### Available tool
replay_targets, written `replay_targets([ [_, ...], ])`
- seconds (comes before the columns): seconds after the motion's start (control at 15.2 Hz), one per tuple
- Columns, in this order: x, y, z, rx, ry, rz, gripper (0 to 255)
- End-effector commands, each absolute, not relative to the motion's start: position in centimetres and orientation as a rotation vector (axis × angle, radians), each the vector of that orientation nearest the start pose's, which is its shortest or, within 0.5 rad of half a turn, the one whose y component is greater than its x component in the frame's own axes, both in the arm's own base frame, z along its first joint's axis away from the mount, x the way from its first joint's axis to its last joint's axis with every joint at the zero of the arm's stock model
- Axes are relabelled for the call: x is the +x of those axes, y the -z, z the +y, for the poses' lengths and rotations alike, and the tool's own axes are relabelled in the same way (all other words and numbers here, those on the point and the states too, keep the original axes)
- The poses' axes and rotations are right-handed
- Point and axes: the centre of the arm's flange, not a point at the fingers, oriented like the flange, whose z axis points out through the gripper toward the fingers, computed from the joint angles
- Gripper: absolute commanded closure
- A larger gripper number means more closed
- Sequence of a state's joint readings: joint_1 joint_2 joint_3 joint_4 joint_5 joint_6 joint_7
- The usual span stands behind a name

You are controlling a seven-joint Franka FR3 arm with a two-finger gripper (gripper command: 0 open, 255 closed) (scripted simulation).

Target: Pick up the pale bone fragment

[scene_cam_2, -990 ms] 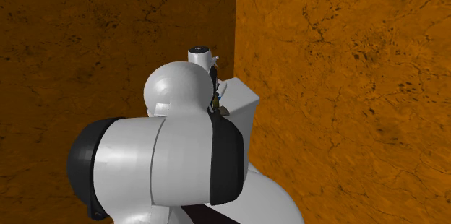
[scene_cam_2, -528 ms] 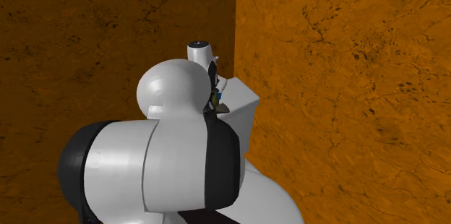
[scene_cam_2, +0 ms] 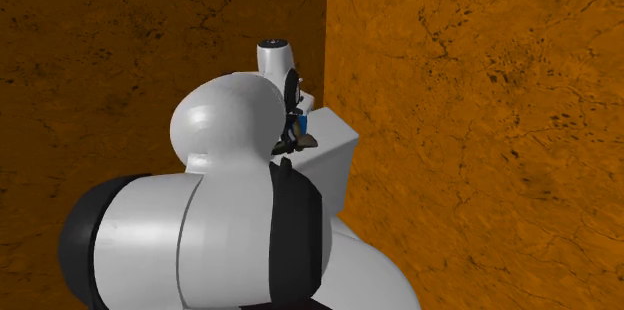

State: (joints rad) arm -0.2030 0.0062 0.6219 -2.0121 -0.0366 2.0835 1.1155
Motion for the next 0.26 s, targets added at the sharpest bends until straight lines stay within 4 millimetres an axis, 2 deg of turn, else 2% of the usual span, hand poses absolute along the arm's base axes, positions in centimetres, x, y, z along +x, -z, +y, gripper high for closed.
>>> replay_targets([
  [0.0, 51.38, -46.74, 22.68, -2.936, 0.105, 1.038, 255],
  [0.2, 51.38, -47.34, 22.68, -2.936, 0.105, 1.038, 255],
])
